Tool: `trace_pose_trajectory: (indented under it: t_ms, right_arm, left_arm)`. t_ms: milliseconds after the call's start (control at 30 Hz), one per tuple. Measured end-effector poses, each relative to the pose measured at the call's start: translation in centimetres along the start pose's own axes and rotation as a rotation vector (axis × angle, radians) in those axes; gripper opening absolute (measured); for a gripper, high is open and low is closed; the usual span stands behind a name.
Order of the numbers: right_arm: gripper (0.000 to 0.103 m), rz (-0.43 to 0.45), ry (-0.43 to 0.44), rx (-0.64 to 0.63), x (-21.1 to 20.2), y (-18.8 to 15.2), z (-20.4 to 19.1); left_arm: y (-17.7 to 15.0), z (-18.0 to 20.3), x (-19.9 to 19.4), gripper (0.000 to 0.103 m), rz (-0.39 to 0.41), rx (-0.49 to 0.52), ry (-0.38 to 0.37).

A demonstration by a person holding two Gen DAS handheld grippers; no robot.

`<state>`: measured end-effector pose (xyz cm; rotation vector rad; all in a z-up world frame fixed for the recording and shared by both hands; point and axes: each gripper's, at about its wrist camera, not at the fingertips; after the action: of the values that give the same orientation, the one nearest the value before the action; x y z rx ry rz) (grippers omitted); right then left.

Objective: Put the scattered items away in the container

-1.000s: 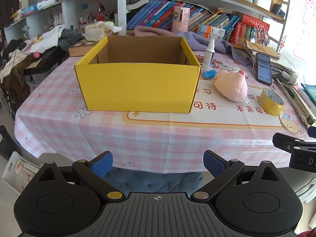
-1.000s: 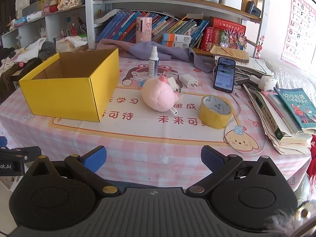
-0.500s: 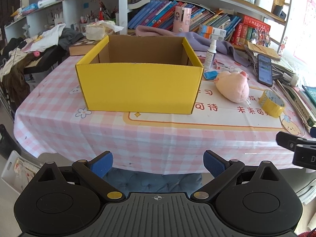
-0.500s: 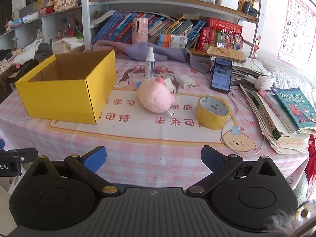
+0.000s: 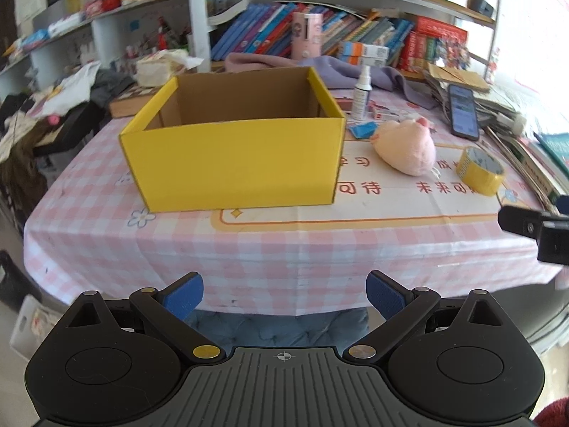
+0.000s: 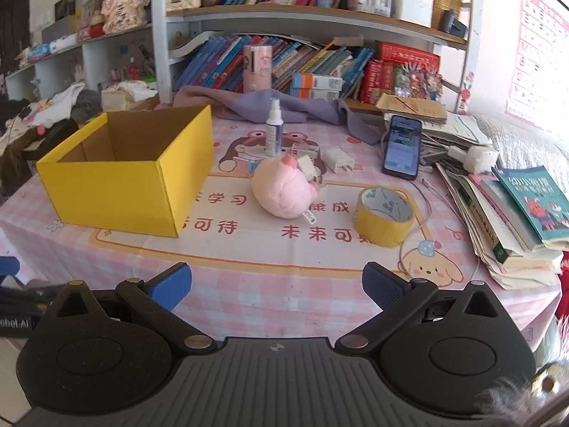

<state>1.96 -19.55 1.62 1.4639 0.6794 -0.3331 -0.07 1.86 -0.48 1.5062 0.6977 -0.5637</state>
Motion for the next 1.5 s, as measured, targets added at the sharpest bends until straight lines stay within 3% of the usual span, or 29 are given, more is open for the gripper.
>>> trace_pose_trajectory:
  t_ms: [167, 500, 867, 1500]
  right_arm:
    - [0.103, -0.035, 0.005, 0.009, 0.6, -0.8, -0.5]
    - [0.103, -0.004, 0.037, -0.071, -0.1, -1.0, -1.9]
    - [0.103, -0.029, 0.011, -0.001, 0.0, -1.2, -0.9]
    - [0.103, -0.014, 0.0, -0.014, -0.3, -1.0, -0.9]
  left_arm:
    - [0.0, 0.0, -0.1, 0.1, 0.006, 0.002, 0.002]
    - [-0.1, 0.1, -0.1, 0.1, 0.006, -0.003, -0.002]
    - [-0.1, 0.1, -0.1, 0.1, 0.007, -0.008, -0.005]
    - [0.2, 0.3, -0.3, 0.1, 0.023, 0.0, -0.013]
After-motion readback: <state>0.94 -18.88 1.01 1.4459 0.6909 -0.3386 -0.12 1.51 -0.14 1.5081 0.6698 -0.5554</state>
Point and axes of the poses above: each gripper's, at about its wrist camera, not at the fingertips, and x roughly the way its jaws point, z to its right, y to its top, and after that the axes turned 4 degrees about y, right-handed
